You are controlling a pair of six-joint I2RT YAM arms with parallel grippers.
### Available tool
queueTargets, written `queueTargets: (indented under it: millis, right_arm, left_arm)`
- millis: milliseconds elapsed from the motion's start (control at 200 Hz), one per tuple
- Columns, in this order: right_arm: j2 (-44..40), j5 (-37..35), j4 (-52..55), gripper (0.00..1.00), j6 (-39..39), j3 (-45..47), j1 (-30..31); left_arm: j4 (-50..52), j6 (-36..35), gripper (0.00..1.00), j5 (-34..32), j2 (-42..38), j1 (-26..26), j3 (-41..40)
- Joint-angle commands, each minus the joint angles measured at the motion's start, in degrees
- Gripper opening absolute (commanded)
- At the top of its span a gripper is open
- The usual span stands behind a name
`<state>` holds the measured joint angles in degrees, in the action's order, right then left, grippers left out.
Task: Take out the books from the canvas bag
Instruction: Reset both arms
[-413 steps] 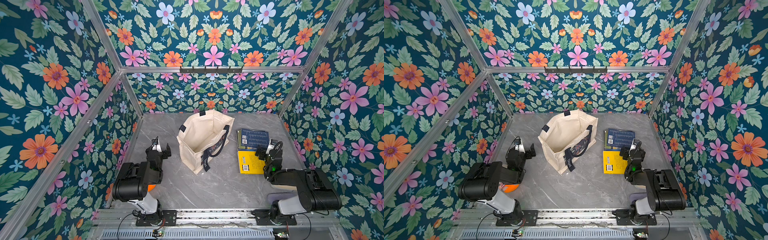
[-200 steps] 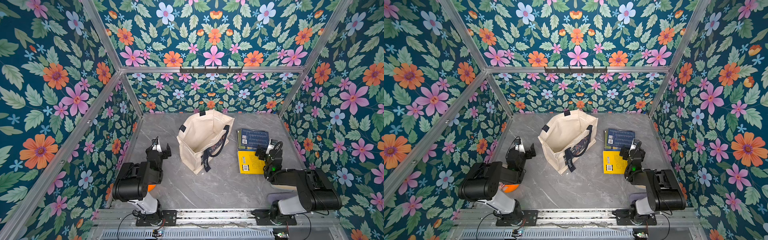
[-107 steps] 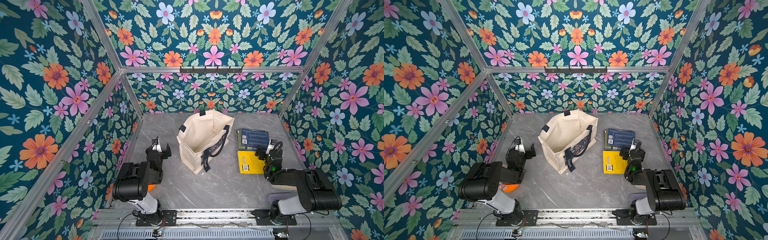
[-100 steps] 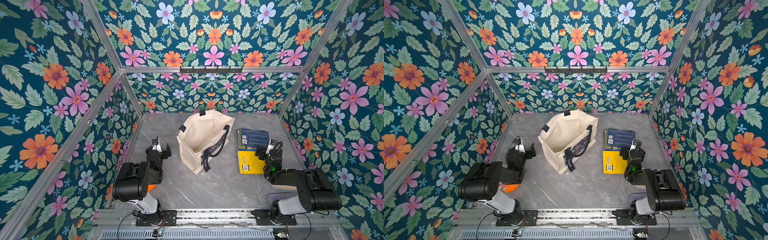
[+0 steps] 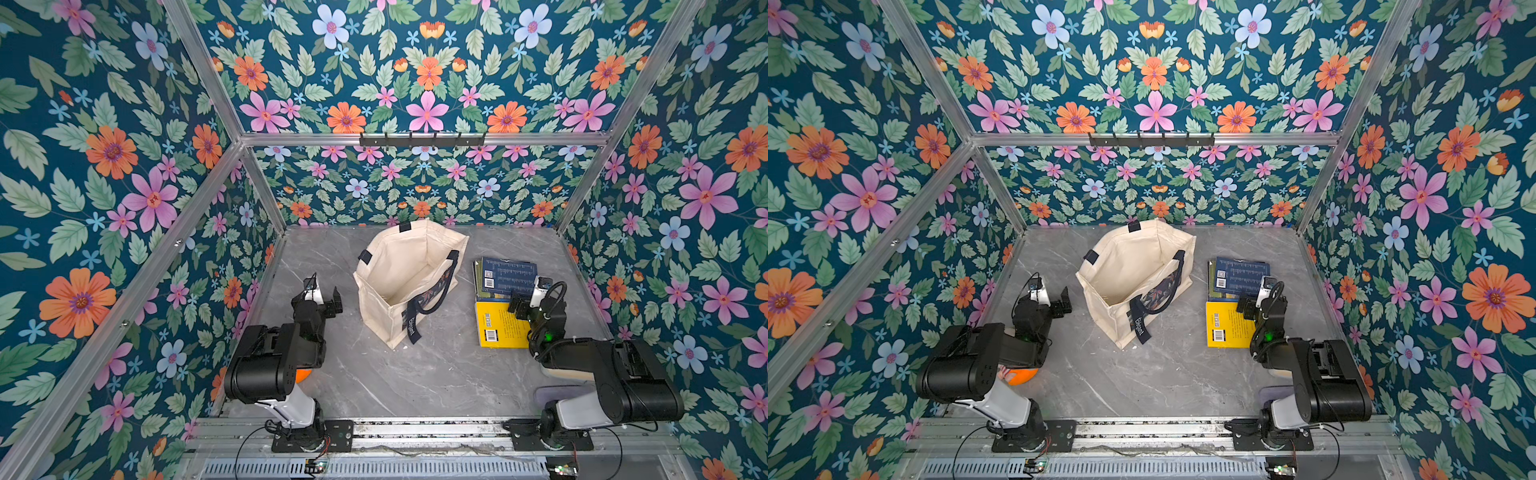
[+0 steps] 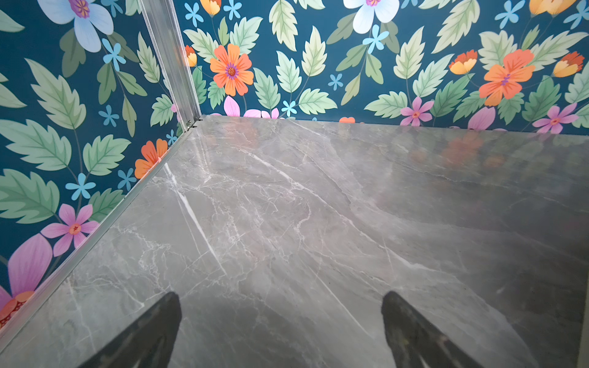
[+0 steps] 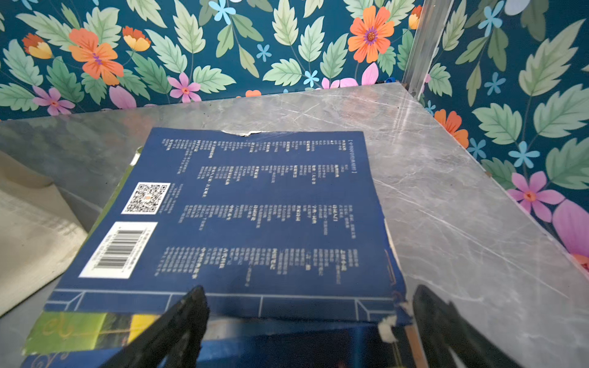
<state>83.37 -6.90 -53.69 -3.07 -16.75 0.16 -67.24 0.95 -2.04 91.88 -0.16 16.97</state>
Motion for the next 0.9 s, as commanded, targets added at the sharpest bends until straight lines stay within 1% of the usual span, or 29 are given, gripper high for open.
queueTargets:
  millis: [0, 115, 160, 190, 270, 895]
  right_arm:
    - [-0.35, 5.19, -0.15, 0.99, 1.54, -0.08, 0.02]
    - [-0.23, 6.13, -0.72, 0.99, 1.88, 0.16, -0.08]
    - [-0.18, 3.27, 0.46, 0.99, 0.57, -0.43, -0.16]
    - [-0.23, 3.22, 0.60, 0.99, 0.42, -0.50, -0.26]
    - [-0.18, 6.08, 0.02, 0.99, 1.48, -0.22, -0.34]
    - [-0.23, 6.17, -0.27, 0.99, 1.49, -0.11, -0.30]
  left_arm:
    - [-1.49, -0.63, 1.00, -0.08, -0.12, -0.01, -0.02]
    - [-1.49, -0.67, 1.00, -0.11, -0.12, -0.01, -0.09]
    - [-1.49, -0.66, 1.00, -0.13, -0.12, 0.06, -0.05]
    - [-1.49, -0.64, 1.00, -0.13, -0.12, -0.01, -0.02]
    - [-1.49, -0.58, 1.00, -0.07, -0.12, -0.04, -0.01]
    - [-1.48, -0.63, 1.00, -0.11, -0.12, 0.01, -0.02]
